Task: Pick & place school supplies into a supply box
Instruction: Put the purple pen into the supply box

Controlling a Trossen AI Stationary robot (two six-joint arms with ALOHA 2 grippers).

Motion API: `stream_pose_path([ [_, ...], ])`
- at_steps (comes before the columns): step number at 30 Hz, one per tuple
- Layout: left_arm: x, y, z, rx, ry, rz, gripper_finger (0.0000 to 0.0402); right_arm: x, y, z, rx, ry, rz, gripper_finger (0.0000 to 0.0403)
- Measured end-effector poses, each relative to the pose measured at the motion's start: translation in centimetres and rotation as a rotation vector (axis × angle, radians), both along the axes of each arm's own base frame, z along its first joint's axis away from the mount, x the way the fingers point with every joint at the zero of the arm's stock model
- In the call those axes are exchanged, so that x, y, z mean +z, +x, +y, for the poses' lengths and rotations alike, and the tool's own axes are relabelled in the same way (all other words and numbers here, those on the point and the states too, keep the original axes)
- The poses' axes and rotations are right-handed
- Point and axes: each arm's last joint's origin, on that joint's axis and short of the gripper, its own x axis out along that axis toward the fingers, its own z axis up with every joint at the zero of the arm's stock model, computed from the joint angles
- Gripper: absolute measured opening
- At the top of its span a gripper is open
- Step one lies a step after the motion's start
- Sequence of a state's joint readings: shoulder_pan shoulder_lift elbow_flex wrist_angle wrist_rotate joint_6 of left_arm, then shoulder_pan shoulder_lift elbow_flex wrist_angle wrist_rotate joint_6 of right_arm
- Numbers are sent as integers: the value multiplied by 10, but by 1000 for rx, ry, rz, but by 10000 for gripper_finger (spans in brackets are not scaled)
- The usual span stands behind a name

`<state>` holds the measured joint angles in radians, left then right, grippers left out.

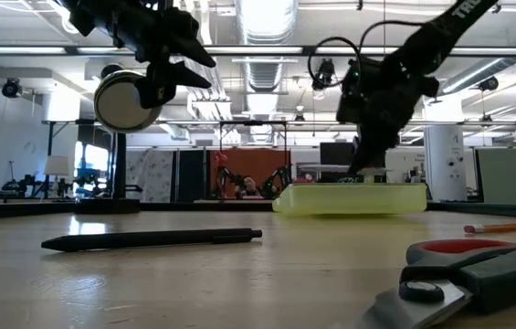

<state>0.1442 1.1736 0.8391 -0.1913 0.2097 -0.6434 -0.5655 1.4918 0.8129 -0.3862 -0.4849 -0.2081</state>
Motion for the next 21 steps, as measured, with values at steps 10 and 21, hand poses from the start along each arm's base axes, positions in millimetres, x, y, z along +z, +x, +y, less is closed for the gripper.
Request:
stream_pose_path([
  [10, 1, 0, 0, 1, -2, -6, 129, -25, -9, -7, 28, 20, 65, 26],
  [21, 0, 0, 0, 10, -19, -4, 129, -42, -10, -11, 10, -89, 214, 27],
])
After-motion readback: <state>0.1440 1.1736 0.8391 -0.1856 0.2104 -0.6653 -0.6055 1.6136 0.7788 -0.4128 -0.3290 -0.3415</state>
